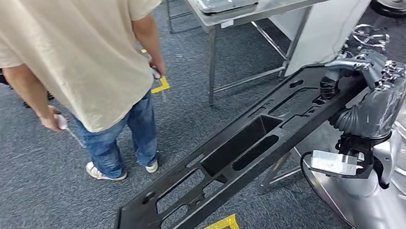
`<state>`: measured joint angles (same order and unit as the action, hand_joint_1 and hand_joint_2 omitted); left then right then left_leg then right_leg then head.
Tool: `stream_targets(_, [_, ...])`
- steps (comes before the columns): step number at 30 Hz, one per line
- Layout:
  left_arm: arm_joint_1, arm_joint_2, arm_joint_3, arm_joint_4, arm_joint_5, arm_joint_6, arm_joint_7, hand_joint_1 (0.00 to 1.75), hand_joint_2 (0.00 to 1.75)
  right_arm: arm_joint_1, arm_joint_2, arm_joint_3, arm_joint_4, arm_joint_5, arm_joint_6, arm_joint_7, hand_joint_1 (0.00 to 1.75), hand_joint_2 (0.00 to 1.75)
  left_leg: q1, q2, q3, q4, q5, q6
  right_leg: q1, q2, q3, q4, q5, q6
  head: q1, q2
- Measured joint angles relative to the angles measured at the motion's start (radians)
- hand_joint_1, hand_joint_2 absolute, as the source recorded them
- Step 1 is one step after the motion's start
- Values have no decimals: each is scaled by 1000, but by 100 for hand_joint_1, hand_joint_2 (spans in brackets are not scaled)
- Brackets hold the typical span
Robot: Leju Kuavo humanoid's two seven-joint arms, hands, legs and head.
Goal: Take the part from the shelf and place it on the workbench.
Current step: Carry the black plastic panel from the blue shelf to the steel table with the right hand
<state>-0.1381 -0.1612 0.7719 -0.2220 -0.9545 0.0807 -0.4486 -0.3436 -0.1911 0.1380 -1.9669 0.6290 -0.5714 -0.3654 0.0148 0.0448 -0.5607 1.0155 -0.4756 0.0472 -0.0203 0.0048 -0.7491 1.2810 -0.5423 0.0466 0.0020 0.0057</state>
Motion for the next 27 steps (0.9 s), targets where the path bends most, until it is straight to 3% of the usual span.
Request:
stream_targets(1, [0,-3,1,0,0,-3,1,0,175,3,0,-3,0,1,0,0,175,175,0,13,1,1,-3,-2,-1,-8,24,-42,28,0,0,0])
stream_targets(3, [-2,-9,2,0,0,-10,5,0,175,5,0,-9,-1,2,0,2,175,175,-3,37,5,5,-10,-9,3,-48,94,-172,82,-4,0,0])
stream_targets(5, [-3,-13,3,0,0,-15,8,0,175,6,0,-16,-2,2,0,2,175,175,-9,56,10,7,-17,-20,12,-71,128,-243,99,-15,0,0])
stream_targets(7, [-3,-14,3,0,-1,-17,7,0,175,8,0,-21,-3,2,-1,3,175,175,-11,75,15,6,-21,-30,15,-51,126,-246,99,-27,-1,0])
stream_targets(8, [-4,-15,3,0,-1,-18,6,0,175,10,0,-23,-4,3,-1,3,175,175,-9,70,17,8,-26,-37,12,-40,126,-248,101,-32,-1,0])
stream_targets(10, [-6,-15,3,0,0,-21,4,0,175,12,0,-26,-7,3,-1,3,175,175,-4,23,2,52,-61,-46,6,-19,128,-254,105,-44,-1,0])
stream_targets(12, [-3,-15,4,0,0,-23,2,0,175,14,0,-27,-8,3,-1,3,175,175,-2,-25,-50,170,-126,-50,4,2,128,-256,107,-53,-1,0])
stream_targets(14, [2,-15,4,0,0,-21,-1,0,175,18,0,-27,-8,4,-1,3,175,175,-2,-35,-105,283,-163,-51,6,28,127,-254,108,-55,-1,0])
stream_targets(15, [3,-14,4,0,0,-19,-3,0,175,20,0,-28,-8,4,-1,3,175,175,-2,-36,-112,294,-152,-50,6,43,127,-253,108,-55,-1,0])
stream_targets(16, [3,-13,4,0,-1,-17,-5,0,175,22,0,-30,-8,4,-1,3,175,175,-2,-39,-103,267,-123,-48,7,57,127,-251,108,-55,-1,0])
stream_targets(17, [2,-13,4,0,-2,-14,-6,0,175,24,0,-32,-8,4,-2,3,175,175,-2,-50,-78,207,-83,-44,7,71,127,-249,108,-55,-1,0])
stream_targets(19, [0,-10,4,0,-3,-11,-8,0,175,25,0,-39,-8,3,-2,3,175,175,1,-98,-27,80,-26,-34,7,97,122,-242,108,-50,-1,0])
stream_targets(21, [-1,-8,4,0,-6,-8,-9,0,175,27,0,-45,-8,2,-3,3,175,175,1,-125,-7,28,-16,-29,4,121,112,-239,113,-38,-1,0])
stream_targets(23, [-3,-8,4,0,-8,-6,-9,0,175,33,0,-53,-8,1,-4,3,175,175,1,-103,-3,18,-9,-22,0,140,105,-244,120,-23,-1,0])
stream_targets(24, [-5,-8,4,0,-9,-4,-9,0,175,35,0,-58,-8,0,-4,3,175,175,3,-90,-1,11,-4,-15,1,129,101,-239,116,-18,0,0])
stream_targets(25, [-6,-8,4,0,-12,-3,-10,0,175,36,-1,-64,-7,0,-4,3,175,175,6,-76,1,4,1,-8,4,103,91,-218,101,-13,1,0])
stream_targets(27, [-7,-8,4,0,-17,-1,-10,0,175,38,-2,-78,-4,-2,-5,5,175,175,5,-49,3,-3,6,0,6,35,47,-120,44,-6,4,0])
